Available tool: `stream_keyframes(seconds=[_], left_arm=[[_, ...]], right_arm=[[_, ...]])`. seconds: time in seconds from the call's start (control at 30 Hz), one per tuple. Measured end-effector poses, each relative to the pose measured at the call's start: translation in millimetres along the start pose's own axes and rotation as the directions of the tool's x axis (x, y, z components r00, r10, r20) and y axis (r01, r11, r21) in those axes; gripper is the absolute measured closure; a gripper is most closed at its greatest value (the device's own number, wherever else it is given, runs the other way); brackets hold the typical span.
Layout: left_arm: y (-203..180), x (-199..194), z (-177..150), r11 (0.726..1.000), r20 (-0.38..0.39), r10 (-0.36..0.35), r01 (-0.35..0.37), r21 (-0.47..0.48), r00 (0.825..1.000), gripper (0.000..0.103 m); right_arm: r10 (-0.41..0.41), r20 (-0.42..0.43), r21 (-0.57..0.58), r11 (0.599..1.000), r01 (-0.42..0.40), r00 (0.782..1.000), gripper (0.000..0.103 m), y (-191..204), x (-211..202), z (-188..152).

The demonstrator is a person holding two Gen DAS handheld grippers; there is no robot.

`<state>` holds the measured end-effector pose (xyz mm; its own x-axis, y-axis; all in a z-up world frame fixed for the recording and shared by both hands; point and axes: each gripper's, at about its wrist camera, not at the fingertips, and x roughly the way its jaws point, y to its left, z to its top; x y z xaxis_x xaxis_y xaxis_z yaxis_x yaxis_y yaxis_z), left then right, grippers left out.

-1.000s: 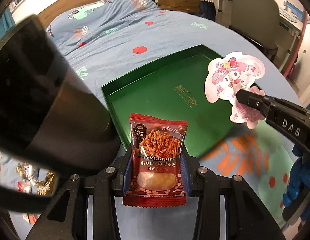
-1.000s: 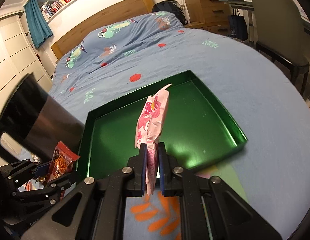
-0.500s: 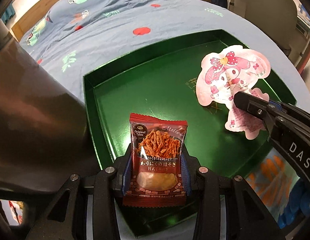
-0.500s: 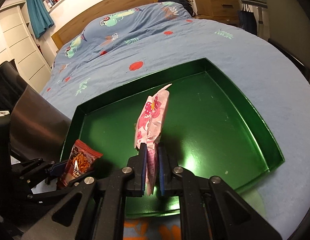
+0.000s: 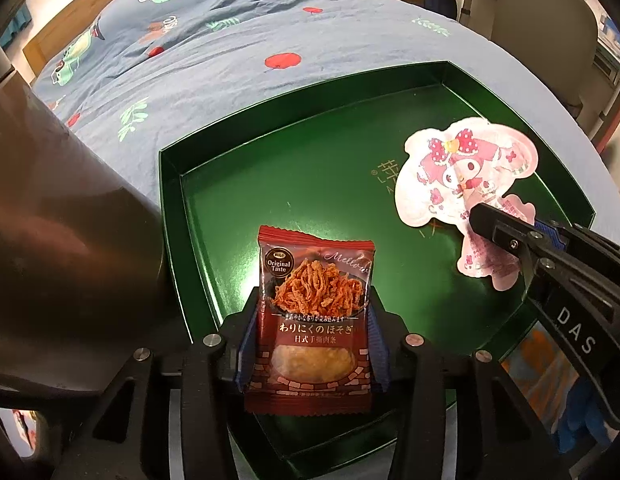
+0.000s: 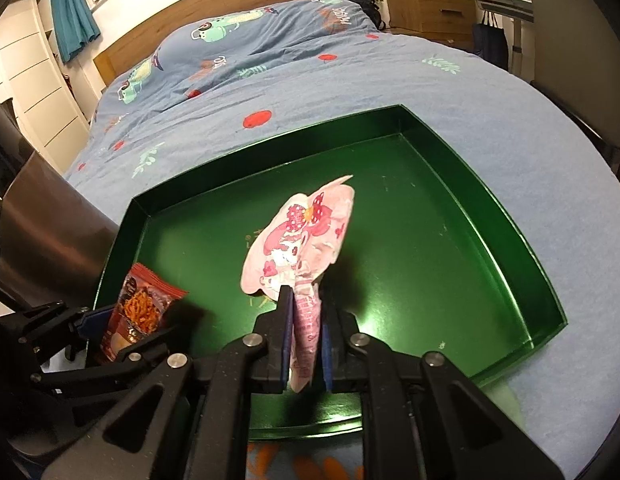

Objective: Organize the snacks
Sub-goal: 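Open the right tool dropping the pink bag while the left tool releases the noodle packet into the tray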

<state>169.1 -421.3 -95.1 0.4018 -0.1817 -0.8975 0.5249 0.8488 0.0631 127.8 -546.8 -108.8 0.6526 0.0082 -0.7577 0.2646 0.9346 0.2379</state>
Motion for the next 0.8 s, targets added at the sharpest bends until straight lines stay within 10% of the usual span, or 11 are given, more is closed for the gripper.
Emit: stream_keyframes(seconds=[0.23, 0.47, 0.8], left_arm=[[-0.2, -0.1, 0.0, 1.0, -0.009, -0.023, 0.023, -0.011, 1.0, 0.052], [2.6, -8.9, -0.9, 1.0, 0.011, -0.003, 0.003, -0.018, 1.0, 0.04], [3.8, -31.5, -3.3, 1.0, 0.041, 0.026, -0.025, -0.012, 0.999, 0.031]], right_arm=[[-0.036, -0.016, -0.013, 0.999, 0.036, 0.999, 0.059, 0.2, 1.6, -0.2], [-0.059, 0.005, -0.001, 0.998, 0.059, 0.998, 0.014, -4.5, -10.9, 2.2], [-0.071, 0.041, 0.003, 0.997, 0.071, 0.997, 0.0, 1.2, -46.0, 5.0]])
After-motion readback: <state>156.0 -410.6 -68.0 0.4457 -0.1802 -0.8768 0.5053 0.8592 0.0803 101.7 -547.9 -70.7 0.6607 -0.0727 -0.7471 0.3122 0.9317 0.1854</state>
